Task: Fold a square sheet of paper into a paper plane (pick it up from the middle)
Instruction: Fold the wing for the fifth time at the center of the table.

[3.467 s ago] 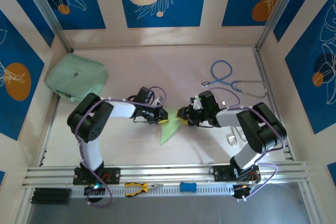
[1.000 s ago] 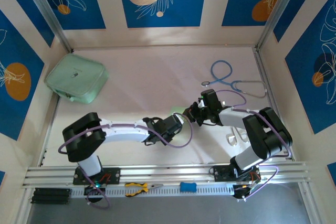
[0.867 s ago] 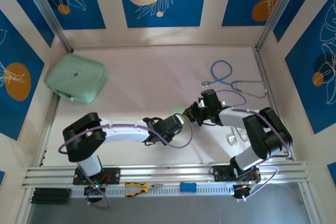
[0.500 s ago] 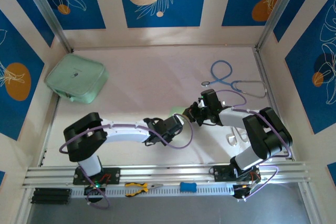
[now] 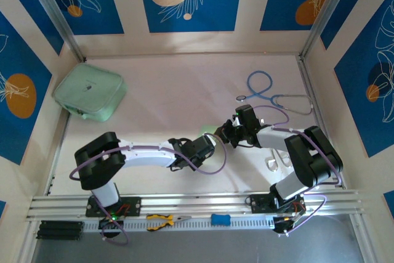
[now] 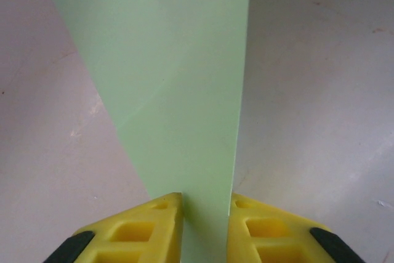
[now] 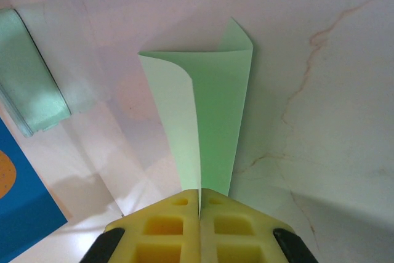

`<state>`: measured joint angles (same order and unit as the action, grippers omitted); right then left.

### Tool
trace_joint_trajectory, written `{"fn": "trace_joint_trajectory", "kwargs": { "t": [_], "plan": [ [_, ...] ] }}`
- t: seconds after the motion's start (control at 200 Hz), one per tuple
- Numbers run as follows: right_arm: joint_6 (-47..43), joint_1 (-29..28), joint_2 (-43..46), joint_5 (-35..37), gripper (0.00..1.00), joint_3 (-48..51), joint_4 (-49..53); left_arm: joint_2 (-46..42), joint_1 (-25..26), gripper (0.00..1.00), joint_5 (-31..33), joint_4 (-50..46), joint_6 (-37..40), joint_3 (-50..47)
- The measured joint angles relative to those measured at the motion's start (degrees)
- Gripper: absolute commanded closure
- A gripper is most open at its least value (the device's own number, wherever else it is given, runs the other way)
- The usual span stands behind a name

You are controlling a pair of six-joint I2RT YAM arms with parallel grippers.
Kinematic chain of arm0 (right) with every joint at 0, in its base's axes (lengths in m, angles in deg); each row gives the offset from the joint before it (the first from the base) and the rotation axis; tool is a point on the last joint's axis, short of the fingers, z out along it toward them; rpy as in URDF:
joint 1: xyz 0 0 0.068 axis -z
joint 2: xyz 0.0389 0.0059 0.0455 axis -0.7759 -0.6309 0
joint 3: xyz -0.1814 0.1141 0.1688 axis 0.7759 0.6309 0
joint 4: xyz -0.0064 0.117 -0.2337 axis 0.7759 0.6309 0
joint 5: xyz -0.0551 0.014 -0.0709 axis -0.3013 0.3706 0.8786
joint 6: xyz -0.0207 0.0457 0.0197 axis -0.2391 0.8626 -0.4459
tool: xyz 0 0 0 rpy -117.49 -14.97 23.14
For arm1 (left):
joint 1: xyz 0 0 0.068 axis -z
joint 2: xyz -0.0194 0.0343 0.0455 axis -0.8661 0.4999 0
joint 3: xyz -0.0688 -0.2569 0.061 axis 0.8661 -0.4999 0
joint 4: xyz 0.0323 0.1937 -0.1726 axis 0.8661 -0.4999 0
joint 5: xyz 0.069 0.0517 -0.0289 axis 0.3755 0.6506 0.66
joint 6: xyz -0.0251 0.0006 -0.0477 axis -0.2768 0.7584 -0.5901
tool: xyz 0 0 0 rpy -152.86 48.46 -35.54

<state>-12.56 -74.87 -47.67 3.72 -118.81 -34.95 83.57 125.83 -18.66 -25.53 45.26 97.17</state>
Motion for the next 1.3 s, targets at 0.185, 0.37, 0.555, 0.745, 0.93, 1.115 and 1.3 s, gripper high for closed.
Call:
{"fn": "trace_joint_trajectory", "kwargs": {
  "t": [0.185, 0.37, 0.555, 0.745, 0.93, 1.115, 1.3],
  "plan": [
    [0.0, 0.0, 0.0, 0.0, 0.98, 0.0, 0.0, -0.2, 0.0, 0.75, 0.0, 0.2, -0.2, 0.0],
    [0.0, 0.0, 0.0, 0.4, 0.98, 0.1, 0.4, -0.8, 0.0, 0.75, 0.0, 0.3, -0.2, 0.0],
    [0.0, 0.0, 0.0, 0.6, 0.98, 0.1, 0.9, -1.4, 0.0, 0.76, 0.0, 0.3, -1.1, -0.1],
    [0.0, 0.0, 0.0, 0.7, 0.98, 0.1, 1.1, -1.5, 0.0, 0.78, 0.0, 0.0, -1.7, -0.1],
    [0.0, 0.0, 0.0, 0.7, 0.98, 0.1, 1.2, -1.4, 0.0, 0.81, 0.6, -1.1, -2.1, 0.0],
    [0.0, 0.0, 0.0, 0.6, 0.98, 0.1, 1.2, -1.1, 0.0, 0.84, 0.6, -1.2, -2.6, 0.0],
    [0.0, 0.0, 0.0, 0.6, 0.98, 0.1, 1.2, -1.1, 0.0, 0.8, 0.6, -1.2, -2.7, 0.0]
  ]
}}
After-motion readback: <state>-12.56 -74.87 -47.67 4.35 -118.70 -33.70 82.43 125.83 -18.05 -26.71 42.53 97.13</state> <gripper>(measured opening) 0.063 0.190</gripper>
